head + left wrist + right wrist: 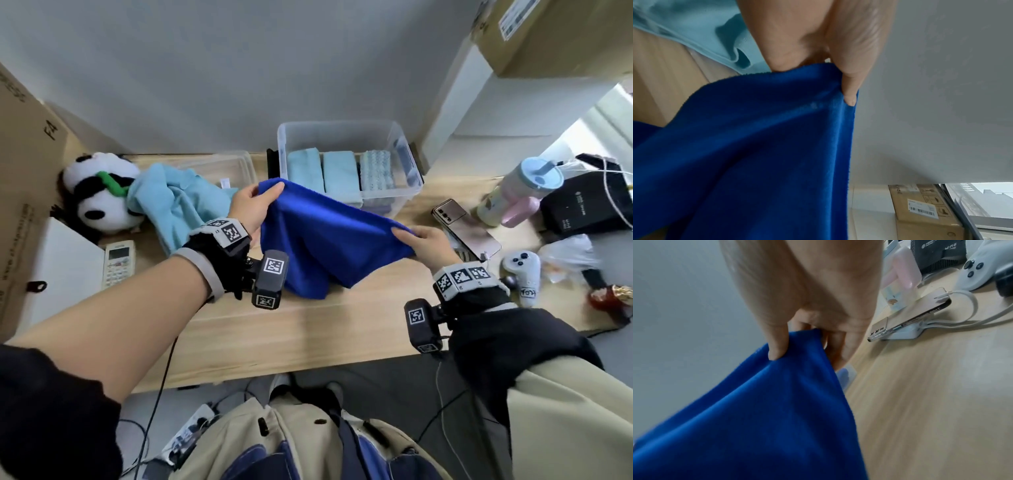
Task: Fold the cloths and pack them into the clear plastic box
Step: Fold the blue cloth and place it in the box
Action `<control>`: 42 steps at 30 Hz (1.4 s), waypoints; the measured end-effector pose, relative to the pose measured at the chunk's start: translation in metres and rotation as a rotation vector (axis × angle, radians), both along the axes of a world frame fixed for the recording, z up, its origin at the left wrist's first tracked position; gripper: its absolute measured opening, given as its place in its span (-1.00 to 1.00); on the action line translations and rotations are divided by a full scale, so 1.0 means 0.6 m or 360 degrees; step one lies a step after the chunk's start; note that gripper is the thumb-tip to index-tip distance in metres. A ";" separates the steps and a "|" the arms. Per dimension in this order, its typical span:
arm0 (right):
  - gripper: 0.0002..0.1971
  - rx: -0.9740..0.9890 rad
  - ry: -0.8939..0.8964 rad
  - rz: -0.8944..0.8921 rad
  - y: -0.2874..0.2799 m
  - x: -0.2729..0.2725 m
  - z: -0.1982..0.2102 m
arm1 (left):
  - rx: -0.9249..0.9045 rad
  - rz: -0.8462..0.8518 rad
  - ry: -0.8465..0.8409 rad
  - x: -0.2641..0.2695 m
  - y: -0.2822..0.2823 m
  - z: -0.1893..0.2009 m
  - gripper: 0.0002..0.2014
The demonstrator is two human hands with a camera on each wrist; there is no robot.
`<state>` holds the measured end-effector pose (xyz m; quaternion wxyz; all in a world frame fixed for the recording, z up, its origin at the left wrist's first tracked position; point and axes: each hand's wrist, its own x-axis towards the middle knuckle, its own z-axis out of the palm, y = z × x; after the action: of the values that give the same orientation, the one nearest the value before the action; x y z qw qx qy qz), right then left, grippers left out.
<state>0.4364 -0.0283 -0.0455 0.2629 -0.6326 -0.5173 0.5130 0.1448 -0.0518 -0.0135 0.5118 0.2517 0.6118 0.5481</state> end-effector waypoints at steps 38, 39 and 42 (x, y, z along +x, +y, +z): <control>-0.87 -0.0656 0.0367 -0.0157 -0.163 0.062 -0.167 | -0.0645 -0.0497 0.0214 0.000 -0.159 -0.227 -0.82; -0.86 -0.0617 0.0350 -0.0170 -0.159 0.061 -0.168 | -0.0646 -0.0478 0.0209 0.000 -0.155 -0.228 -0.79; -0.85 -0.0525 0.0319 -0.0207 -0.139 0.055 -0.164 | -0.0623 -0.0434 0.0264 -0.003 -0.134 -0.234 -0.75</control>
<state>0.4695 -0.1117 -0.1442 0.2385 -0.6449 -0.3555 0.6331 0.1428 -0.1322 -0.1537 0.5679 0.2723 0.7066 0.3225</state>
